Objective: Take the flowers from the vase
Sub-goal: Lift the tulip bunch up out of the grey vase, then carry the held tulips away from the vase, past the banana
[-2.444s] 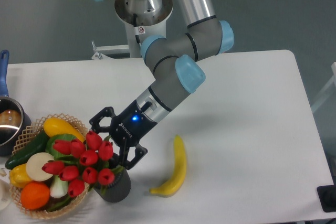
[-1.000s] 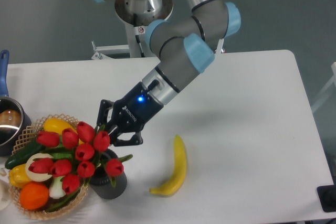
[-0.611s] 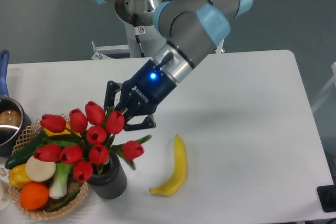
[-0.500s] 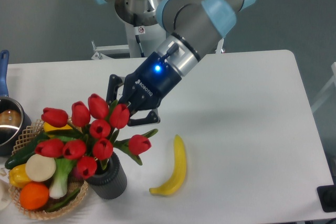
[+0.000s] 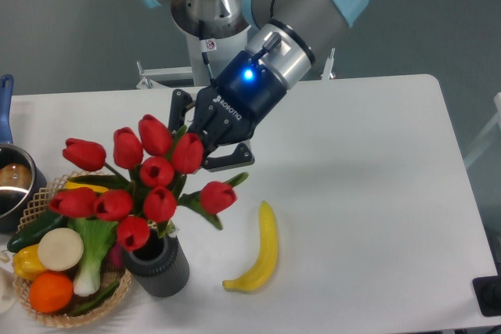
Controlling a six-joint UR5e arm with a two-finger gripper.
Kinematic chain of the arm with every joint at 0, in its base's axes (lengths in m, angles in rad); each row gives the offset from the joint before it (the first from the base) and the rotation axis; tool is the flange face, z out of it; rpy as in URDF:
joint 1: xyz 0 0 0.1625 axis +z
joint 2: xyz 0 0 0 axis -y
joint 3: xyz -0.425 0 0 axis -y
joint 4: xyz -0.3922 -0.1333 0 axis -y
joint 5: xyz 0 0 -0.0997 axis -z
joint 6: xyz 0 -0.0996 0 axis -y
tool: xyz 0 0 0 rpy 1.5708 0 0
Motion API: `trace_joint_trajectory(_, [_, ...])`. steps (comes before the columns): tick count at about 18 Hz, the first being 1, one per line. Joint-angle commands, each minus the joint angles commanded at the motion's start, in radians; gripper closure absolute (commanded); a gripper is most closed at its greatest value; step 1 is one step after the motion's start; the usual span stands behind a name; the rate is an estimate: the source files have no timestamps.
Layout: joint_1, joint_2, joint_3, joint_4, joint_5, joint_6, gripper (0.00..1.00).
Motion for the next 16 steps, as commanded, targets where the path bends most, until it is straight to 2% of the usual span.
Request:
trace_joint_trajectory(2, [0.058,-0.005,-0.006,0.0,0.002,0.031,1.0])
trace_joint_trajectory(9, [0.238,-0.052,-0.026,-0.005,0.046,0.288,1.0])
trace_joint_trajectory(13, [0.296,-0.049,-0.077,-0.006,0.296,0.491,1.0])
trace_joint_trajectory(16, [0.312,-0.051,-0.103,-0.015,0.452,0.509,1.0])
